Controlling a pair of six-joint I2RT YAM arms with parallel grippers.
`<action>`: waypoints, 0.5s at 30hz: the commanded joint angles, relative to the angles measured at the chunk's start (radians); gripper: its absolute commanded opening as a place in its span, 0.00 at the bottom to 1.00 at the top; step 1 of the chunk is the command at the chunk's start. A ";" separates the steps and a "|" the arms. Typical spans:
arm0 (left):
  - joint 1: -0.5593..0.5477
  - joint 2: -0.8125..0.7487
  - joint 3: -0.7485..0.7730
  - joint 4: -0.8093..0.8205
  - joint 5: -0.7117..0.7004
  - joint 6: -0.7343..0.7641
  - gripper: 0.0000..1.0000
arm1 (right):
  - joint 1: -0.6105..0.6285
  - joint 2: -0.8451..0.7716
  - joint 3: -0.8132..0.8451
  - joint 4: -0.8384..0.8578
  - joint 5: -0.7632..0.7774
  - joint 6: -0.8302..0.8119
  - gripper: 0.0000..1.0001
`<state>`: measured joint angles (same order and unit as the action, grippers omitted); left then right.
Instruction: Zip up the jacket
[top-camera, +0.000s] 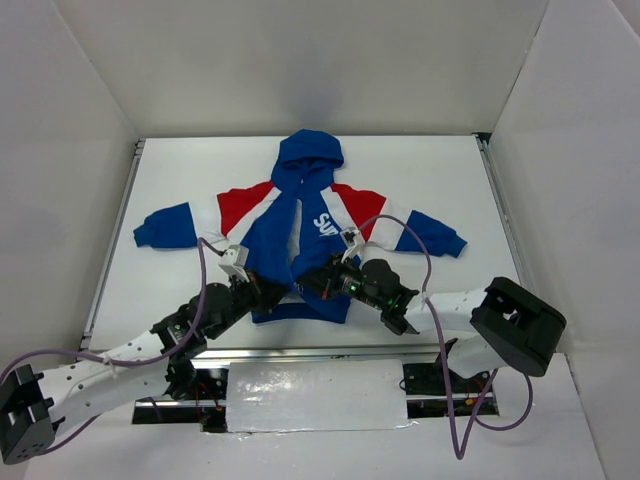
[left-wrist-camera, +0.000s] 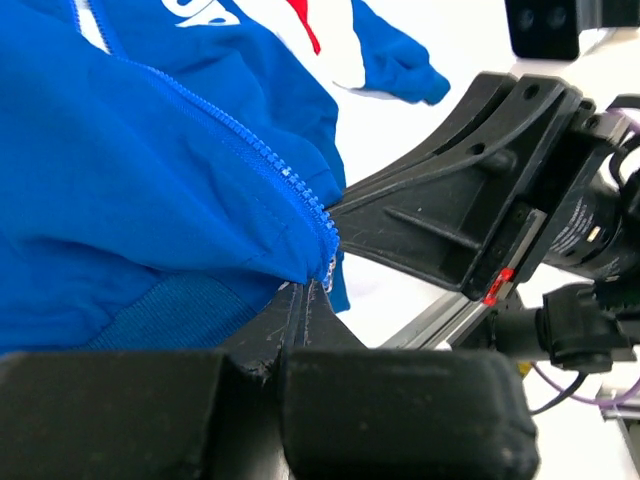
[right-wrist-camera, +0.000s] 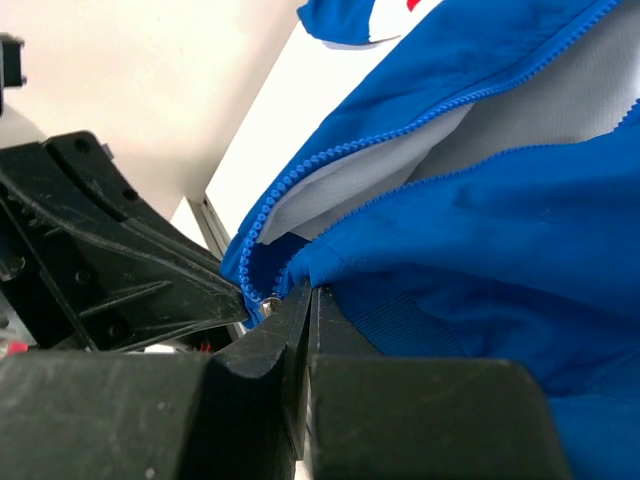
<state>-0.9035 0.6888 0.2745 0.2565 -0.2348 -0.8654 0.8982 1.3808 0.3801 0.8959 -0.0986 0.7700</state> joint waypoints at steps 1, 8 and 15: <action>-0.002 -0.012 0.055 0.001 0.051 0.055 0.00 | 0.008 -0.043 0.031 0.035 -0.049 -0.061 0.00; -0.003 0.017 0.048 -0.048 -0.014 0.039 0.00 | 0.008 -0.058 -0.009 0.090 -0.050 0.003 0.00; -0.003 -0.003 0.063 -0.098 -0.069 0.031 0.00 | 0.016 -0.058 0.000 0.017 0.008 0.057 0.00</action>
<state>-0.9035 0.7010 0.2928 0.1719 -0.2707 -0.8410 0.9001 1.3575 0.3683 0.8883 -0.1143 0.7975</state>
